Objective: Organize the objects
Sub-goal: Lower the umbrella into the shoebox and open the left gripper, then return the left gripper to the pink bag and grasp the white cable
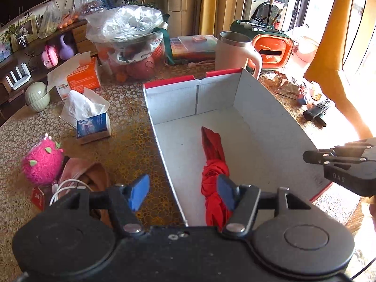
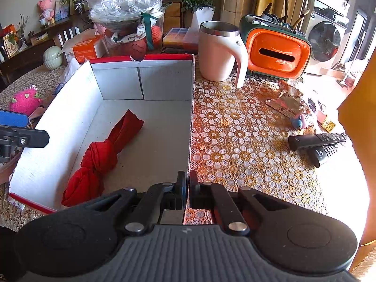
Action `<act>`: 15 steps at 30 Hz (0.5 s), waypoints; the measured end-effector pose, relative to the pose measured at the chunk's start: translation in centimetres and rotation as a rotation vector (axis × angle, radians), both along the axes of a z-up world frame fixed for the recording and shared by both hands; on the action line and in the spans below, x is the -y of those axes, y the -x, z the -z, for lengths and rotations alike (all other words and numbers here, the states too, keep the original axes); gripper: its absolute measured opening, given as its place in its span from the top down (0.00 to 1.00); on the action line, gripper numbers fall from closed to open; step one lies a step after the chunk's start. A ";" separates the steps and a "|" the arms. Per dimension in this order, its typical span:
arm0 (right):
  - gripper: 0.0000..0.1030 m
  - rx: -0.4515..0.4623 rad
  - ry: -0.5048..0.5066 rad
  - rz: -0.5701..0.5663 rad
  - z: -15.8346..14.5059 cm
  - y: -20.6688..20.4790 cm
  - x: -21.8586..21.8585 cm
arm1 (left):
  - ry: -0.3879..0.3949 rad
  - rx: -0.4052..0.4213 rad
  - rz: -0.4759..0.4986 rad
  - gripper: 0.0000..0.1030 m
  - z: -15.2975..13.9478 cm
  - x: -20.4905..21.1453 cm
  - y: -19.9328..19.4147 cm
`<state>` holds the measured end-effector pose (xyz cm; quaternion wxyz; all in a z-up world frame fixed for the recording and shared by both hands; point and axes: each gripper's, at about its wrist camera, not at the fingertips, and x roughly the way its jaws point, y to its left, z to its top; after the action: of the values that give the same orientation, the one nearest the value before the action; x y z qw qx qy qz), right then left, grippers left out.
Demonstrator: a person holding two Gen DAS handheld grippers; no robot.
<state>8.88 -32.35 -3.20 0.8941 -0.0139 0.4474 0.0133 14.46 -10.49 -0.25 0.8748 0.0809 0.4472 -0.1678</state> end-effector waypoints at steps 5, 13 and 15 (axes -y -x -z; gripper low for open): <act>0.98 -0.006 0.003 0.008 -0.1 0.3 -0.3 | 0.002 0.048 -0.050 0.21 -0.7 -4.5 1.1; 0.99 -0.013 0.007 0.035 0.0 0.7 -0.6 | -0.011 0.122 -0.122 0.03 -1.2 -11.0 2.0; 0.99 -0.014 0.008 0.041 0.0 0.7 -0.7 | -0.003 0.124 -0.140 0.02 -0.9 -12.4 2.0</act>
<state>8.19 -31.68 -3.15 0.8910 -0.0081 0.4538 -0.0068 12.42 1.91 0.66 0.9102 0.0611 0.3972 -0.1002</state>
